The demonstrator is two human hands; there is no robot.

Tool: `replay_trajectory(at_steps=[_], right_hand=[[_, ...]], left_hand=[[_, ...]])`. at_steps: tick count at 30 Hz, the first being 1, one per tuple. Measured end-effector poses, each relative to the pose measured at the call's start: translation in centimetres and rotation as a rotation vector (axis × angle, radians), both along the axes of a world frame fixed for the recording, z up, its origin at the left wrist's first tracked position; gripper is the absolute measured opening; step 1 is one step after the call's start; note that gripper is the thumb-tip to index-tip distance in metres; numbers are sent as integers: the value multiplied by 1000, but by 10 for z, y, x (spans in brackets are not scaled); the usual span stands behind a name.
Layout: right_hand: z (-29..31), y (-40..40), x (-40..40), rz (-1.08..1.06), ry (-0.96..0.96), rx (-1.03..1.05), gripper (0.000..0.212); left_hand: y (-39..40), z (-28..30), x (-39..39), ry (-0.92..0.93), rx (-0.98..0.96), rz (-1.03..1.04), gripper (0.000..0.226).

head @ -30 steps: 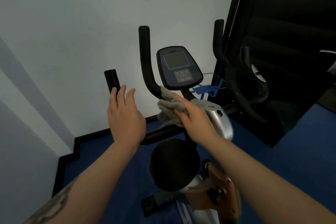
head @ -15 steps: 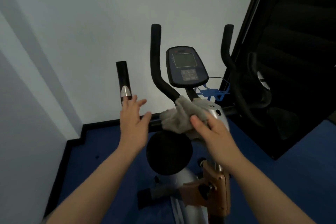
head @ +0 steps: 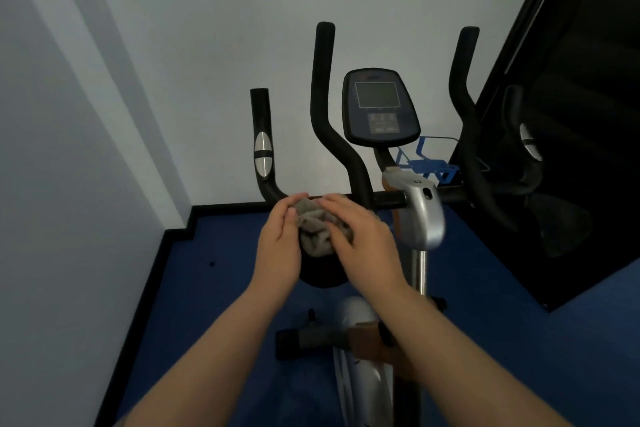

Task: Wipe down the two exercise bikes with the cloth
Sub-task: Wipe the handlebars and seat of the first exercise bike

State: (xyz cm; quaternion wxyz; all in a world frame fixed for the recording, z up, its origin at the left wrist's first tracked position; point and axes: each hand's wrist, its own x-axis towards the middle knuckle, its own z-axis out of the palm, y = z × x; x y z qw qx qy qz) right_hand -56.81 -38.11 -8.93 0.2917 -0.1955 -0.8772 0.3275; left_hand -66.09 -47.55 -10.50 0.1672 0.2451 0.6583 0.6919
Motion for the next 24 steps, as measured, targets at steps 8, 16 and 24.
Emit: replay_trajectory(at_steps=[8,16,24], right_hand=[[-11,-5,17,16,23,21,34],[-18,-12,23,22,104,-96,23],[13,-1,3,33,-100,279,24]], left_hand=[[0,-1,6,45,-20,88,31],[-1,3,5,94,-137,105,29],[-2,6,5,-46,-126,81,32]])
